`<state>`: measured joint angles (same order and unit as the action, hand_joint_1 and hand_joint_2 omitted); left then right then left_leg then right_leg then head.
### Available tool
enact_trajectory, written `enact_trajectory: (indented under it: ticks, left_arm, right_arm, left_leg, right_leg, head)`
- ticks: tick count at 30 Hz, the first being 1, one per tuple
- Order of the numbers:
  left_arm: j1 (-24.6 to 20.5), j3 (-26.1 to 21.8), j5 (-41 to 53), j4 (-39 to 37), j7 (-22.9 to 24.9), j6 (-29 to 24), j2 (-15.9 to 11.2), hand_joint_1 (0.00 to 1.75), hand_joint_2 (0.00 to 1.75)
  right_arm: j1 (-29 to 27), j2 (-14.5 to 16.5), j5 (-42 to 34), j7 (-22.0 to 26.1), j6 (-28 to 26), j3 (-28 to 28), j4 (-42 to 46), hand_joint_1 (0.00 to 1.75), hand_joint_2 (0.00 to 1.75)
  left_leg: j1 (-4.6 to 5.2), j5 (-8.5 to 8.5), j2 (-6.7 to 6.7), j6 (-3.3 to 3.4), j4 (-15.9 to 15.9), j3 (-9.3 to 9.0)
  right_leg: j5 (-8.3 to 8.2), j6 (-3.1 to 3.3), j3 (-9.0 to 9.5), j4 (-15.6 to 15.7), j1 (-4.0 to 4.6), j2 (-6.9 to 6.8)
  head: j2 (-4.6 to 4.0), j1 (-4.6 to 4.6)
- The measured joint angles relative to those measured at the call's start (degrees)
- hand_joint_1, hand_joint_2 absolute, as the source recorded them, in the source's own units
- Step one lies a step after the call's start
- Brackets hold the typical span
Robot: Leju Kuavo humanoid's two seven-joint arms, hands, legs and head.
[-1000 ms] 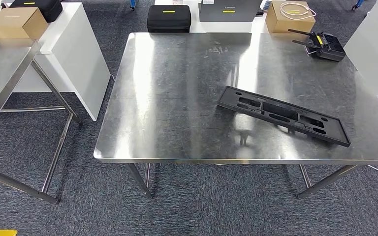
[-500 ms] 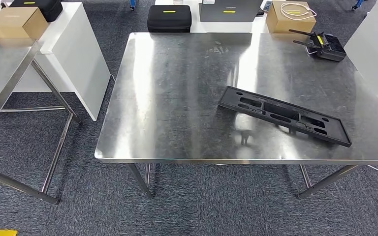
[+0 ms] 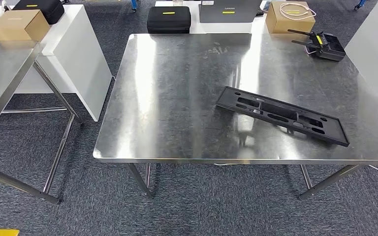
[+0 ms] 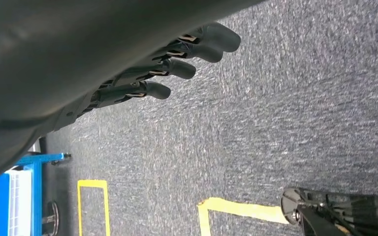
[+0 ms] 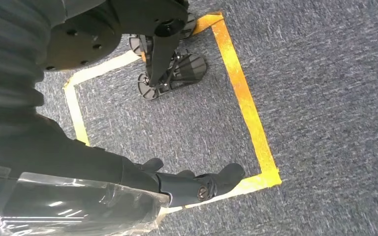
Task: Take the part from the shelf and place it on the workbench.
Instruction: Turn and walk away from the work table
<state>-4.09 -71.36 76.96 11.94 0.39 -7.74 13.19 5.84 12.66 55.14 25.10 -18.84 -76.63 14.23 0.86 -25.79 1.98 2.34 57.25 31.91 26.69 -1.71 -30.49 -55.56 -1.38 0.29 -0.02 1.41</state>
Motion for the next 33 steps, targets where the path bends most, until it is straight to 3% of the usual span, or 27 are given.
enact_trajectory:
  ticks: [2, 3, 5, 7, 8, 9, 10, 12, 13, 17, 19, 21, 22, 23, 24, 25, 27, 28, 31, 33]
  left_arm:
    - [0.0, 0.0, -0.2, 0.0, 0.1, 0.0, -0.1, 0.0, 0.0]
    - [0.0, 0.0, -0.3, 0.0, 0.2, 0.0, -0.1, 0.0, 0.0]
    - [0.0, 0.0, -0.3, 0.0, 0.2, 0.0, -0.1, 0.0, 0.0]
    - [0.0, 0.0, -0.3, 0.0, 0.4, 0.0, -0.1, 0.0, 0.0]
    - [0.0, 0.0, -0.3, 0.0, 0.4, 0.0, -0.1, 0.0, 0.0]
    - [0.0, 0.0, -0.3, 0.0, 0.5, 0.1, -0.1, 0.0, 0.0]
    - [0.0, 0.0, -0.3, 0.0, 0.5, 0.1, -0.1, 0.0, 0.0]
    - [-0.1, 0.0, -0.3, 0.0, 0.5, 0.2, -0.1, 0.0, 0.0]
    - [-0.1, 0.0, -0.3, 0.0, 0.5, 0.2, -0.1, 0.0, 0.0]
    - [-0.1, 0.0, -0.3, 0.0, 0.5, 0.2, -0.1, 0.0, 0.0]
    - [-0.2, 0.0, -0.3, 0.0, 0.6, 0.2, -0.1, 0.0, 0.0]
    - [-0.2, 0.0, -0.3, 0.0, 0.7, 0.2, -0.1, 0.0, 0.0]
    - [-0.1, 0.0, -0.3, 0.0, 0.8, 0.2, -0.1, 0.0, 0.0]
    - [-0.1, -0.1, -0.4, 0.0, 0.9, 0.1, -0.1, 0.0, 0.0]
    - [-0.1, -0.1, -0.4, 0.0, 1.0, 0.1, -0.1, 0.0, 0.0]
    - [-0.1, -0.1, -0.4, 0.0, 1.1, 0.0, -0.1, 0.0, 0.0]
    - [-0.1, -0.1, -0.4, 0.0, 1.4, 0.0, 0.0, 0.0, 0.0]
    - [-0.1, -0.1, -0.6, 0.0, 1.5, 0.0, 0.0, 0.0, 0.0]
    - [-0.1, -0.4, -1.4, 0.0, 1.9, 0.0, 0.0, 0.0, 0.0]
    - [-0.1, -0.6, -1.6, 0.0, 1.9, 0.0, 0.1, 0.0, 0.0]
  right_arm:
    - [0.0, 0.3, 0.1, -0.1, 0.0, 0.3, -0.1, 0.0, 1.75]
    - [0.0, 0.4, 0.1, -0.1, 0.0, 0.4, -0.1, 0.0, 1.75]
    - [0.0, 0.5, 0.2, -0.1, -0.1, 0.6, -0.1, 0.0, 1.75]
    - [0.0, 0.4, 0.3, -0.1, -0.1, 0.7, -0.1, 0.0, 1.75]
    - [0.0, 0.4, 0.4, -0.1, -0.1, 0.8, -0.1, 0.0, 1.75]
    - [0.0, 0.4, 0.4, -0.1, -0.1, 0.8, -0.1, 0.0, 1.75]
    - [0.0, 0.4, 0.4, -0.1, -0.1, 0.8, -0.1, 0.0, 1.75]
    - [0.0, 0.4, 0.4, -0.1, -0.1, 0.9, -0.1, 0.0, 1.75]
    - [0.0, 0.4, 0.4, -0.1, -0.1, 0.9, -0.1, 0.0, 1.75]
    - [0.0, 0.4, 0.4, -0.2, -0.1, 0.9, -0.1, 0.0, 1.75]
    - [0.0, 0.4, 0.5, -0.3, -0.2, 0.9, -0.1, 0.0, 1.75]
    - [0.0, 0.3, 0.7, -0.4, -0.3, 1.0, -0.1, 0.0, 1.75]
    - [-0.1, 0.3, 0.8, -0.4, -0.3, 1.1, -0.1, 0.0, 1.75]
    - [-0.2, 0.3, 1.0, -0.4, -0.3, 1.2, -0.1, 0.0, 1.75]
    - [-0.2, 0.2, 1.1, -0.4, -0.3, 1.3, -0.1, 0.0, 1.75]
    - [-0.3, 0.2, 1.1, -0.4, -0.3, 1.4, -0.1, 0.0, 1.75]
    - [-0.2, 0.0, 1.1, -0.4, -0.3, 1.6, -0.1, 0.0, 1.75]
    - [-0.2, 0.0, 1.1, -0.3, -0.3, 1.7, -0.1, 0.0, 1.75]
    - [-0.2, 0.0, 1.1, -0.2, -0.3, 1.9, -0.1, 0.0, 1.75]
    - [-0.2, 0.1, 1.2, -0.1, -0.3, 2.0, -0.2, 0.0, 1.75]
  left_leg:
    - [-0.36, -1.13, -0.31, -0.68, 1.5, 0.56]
    - [-0.57, -2.61, -0.58, -1.08, 3.7, 1.46]
    - [-1.05, -6.67, -1.13, -1.89, 11.0, 4.62]
    - [-1.48, -8.6, -1.41, -2.39, 16.5, 7.11]
    - [-1.62, -7.89, -1.52, -2.46, 16.2, 6.96]
    - [-1.7, -6.27, -1.6, -2.41, 13.9, 5.75]
    - [-1.73, -4.11, -1.7, -2.22, 9.8, 3.63]
    - [-1.46, -1.49, -1.88, -1.66, 2.6, 0.07]
    - [-1.26, -1.06, -1.92, -1.35, 0.8, -0.77]
    - [-1.05, -0.39, -1.82, 0.04, -0.4, -0.88]
    - [-1.25, 0.29, -1.85, 0.76, -1.1, -0.9]
    - [-1.07, 0.51, -1.8, 1.03, -1.1, -0.49]
    - [-1.0, 0.59, -1.76, 1.07, -1.1, -0.34]
    - [-0.97, 0.65, -1.7, 1.05, -1.1, -0.25]
    - [-0.96, 0.71, -1.63, 0.98, -1.0, -0.24]
    - [-0.97, 0.76, -1.56, 0.87, -0.9, -0.23]
    - [-0.78, 0.69, -1.44, 0.42, -0.5, -0.07]
    - [-0.66, 0.66, -1.41, 0.13, -0.2, 0.07]
    - [-0.81, 0.81, -1.39, -0.78, 0.0, 0.48]
    - [-1.19, -0.98, -1.49, -1.42, 2.1, 1.43]
  right_leg:
    - [-0.27, 0.82, 0.08, 0.1, -0.31, -0.08]
    - [-0.37, 1.22, 0.12, 0.2, -0.49, -0.17]
    - [-0.38, 1.67, 0.08, 0.2, -0.31, -0.35]
    - [-0.38, 1.7, 0.01, 0.2, -0.11, -0.44]
    - [-0.38, 1.7, 0.04, 0.2, -0.06, -0.45]
    - [-0.37, 1.69, 0.11, 0.2, -0.03, -0.45]
    - [-0.37, 1.68, 0.21, 0.2, -0.01, -0.44]
    - [-0.34, 1.53, 0.26, 0.1, 0.26, -0.45]
    - [-0.34, 1.36, 0.21, 0.1, 0.38, -0.47]
    - [-0.01, 0.28, -0.47, -0.5, 0.54, -0.55]
    - [2.53, 0.52, -2.87, -5.2, 0.56, -0.48]
    - [5.81, 0.83, -6.6, -12.9, 0.42, -0.44]
    - [6.63, 0.66, -7.82, -15.6, 0.34, -0.44]
    - [6.51, 0.25, -7.91, -16.1, 0.28, -0.44]
    - [5.58, -0.3, -6.83, -14.3, 0.19, -0.44]
    - [4.06, -0.88, -4.66, -10.4, 0.06, -0.44]
    - [1.48, -1.22, -0.66, -2.7, -0.1, -0.37]
    - [0.76, -1.01, 0.41, -0.5, -0.1, -0.32]
    - [-0.01, 0.14, 0.49, 0.2, -0.04, -0.25]
    - [-0.5, 0.98, 0.26, 0.3, -0.35, -0.32]
  head:
    - [0.0, 0.18]
    - [0.0, 0.33]
    - [0.0, 0.67]
    - [0.0, 0.67]
    - [0.0, 0.68]
    - [0.0, 0.68]
    - [0.0, 0.69]
    - [0.0, 0.66]
    - [0.0, 0.66]
    - [0.0, 0.63]
    - [0.0, 0.47]
    - [0.0, 0.3]
    - [0.0, 0.27]
    - [0.0, 0.24]
    - [0.0, 0.2]
    - [0.0, 0.17]
    - [0.0, 0.13]
    - [0.0, 0.15]
    - [0.0, 0.19]
    - [0.0, 0.33]
